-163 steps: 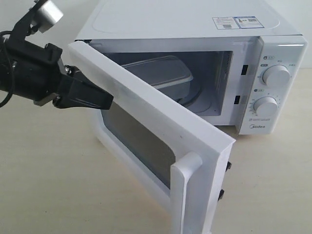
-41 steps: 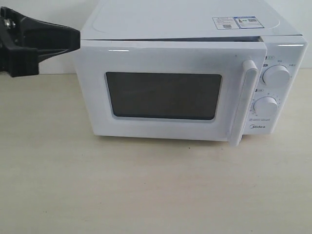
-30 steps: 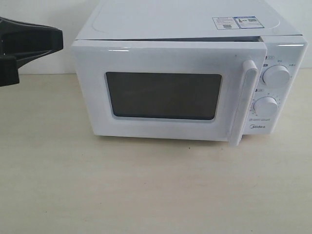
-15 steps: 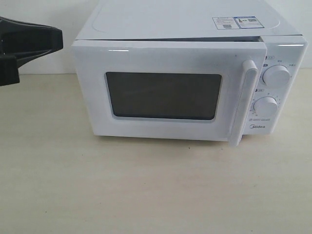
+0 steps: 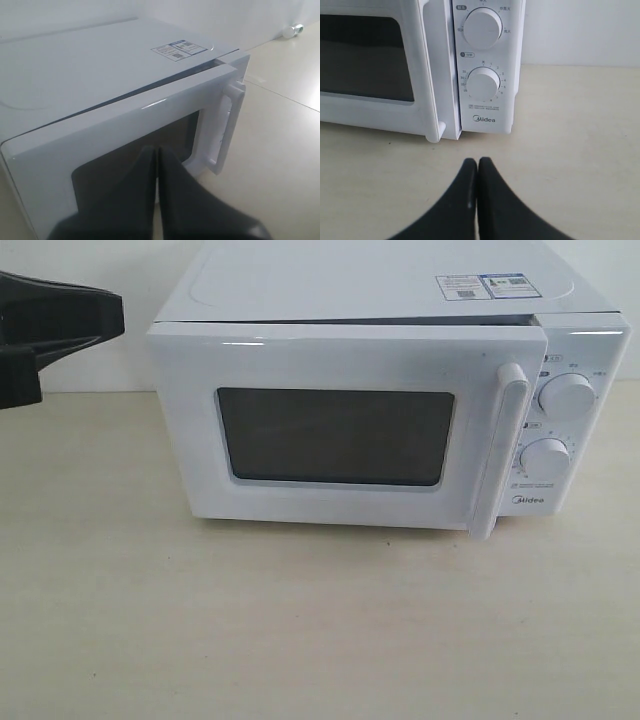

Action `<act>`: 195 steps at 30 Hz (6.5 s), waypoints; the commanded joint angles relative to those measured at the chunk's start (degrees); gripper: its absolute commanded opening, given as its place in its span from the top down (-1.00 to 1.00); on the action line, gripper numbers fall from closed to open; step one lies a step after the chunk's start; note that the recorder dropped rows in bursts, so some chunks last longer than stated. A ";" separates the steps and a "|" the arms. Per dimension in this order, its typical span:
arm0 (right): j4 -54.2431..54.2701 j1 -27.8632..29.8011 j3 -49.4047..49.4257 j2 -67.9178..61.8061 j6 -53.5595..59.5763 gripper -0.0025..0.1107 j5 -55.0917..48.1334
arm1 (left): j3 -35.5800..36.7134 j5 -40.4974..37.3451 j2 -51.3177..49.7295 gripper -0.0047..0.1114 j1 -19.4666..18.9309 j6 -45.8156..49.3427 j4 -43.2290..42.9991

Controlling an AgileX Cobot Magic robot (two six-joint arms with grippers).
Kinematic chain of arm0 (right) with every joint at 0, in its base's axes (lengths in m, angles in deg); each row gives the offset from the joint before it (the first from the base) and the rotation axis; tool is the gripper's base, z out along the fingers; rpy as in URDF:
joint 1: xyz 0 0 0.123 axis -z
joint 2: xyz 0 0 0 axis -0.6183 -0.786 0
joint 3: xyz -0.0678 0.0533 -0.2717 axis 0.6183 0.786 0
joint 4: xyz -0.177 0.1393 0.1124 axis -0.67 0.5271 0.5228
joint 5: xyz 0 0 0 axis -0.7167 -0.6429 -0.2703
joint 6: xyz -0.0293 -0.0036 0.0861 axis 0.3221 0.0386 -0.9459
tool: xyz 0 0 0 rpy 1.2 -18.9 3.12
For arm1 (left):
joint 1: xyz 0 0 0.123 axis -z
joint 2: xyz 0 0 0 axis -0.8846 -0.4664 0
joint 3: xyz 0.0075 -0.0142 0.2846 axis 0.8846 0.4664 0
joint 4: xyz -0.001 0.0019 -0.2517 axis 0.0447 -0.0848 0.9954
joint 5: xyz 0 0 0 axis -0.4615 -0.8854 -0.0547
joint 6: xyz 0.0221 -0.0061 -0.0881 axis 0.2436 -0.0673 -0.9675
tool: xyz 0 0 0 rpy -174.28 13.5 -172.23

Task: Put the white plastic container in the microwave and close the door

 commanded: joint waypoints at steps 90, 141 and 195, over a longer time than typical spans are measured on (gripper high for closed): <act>39.36 -34.37 -36.84 -80.34 30.46 0.96 55.40 | -3.78 -1.24 -16.38 0.85 -0.15 7.95 6.61; 42.17 -31.34 -39.36 -71.59 35.92 0.96 44.79 | -3.78 -2.15 -16.38 0.85 -0.15 7.72 6.61; 43.06 -4.28 -21.81 -26.88 41.77 0.96 13.60 | -3.78 -0.56 -16.38 0.85 -0.15 7.72 6.61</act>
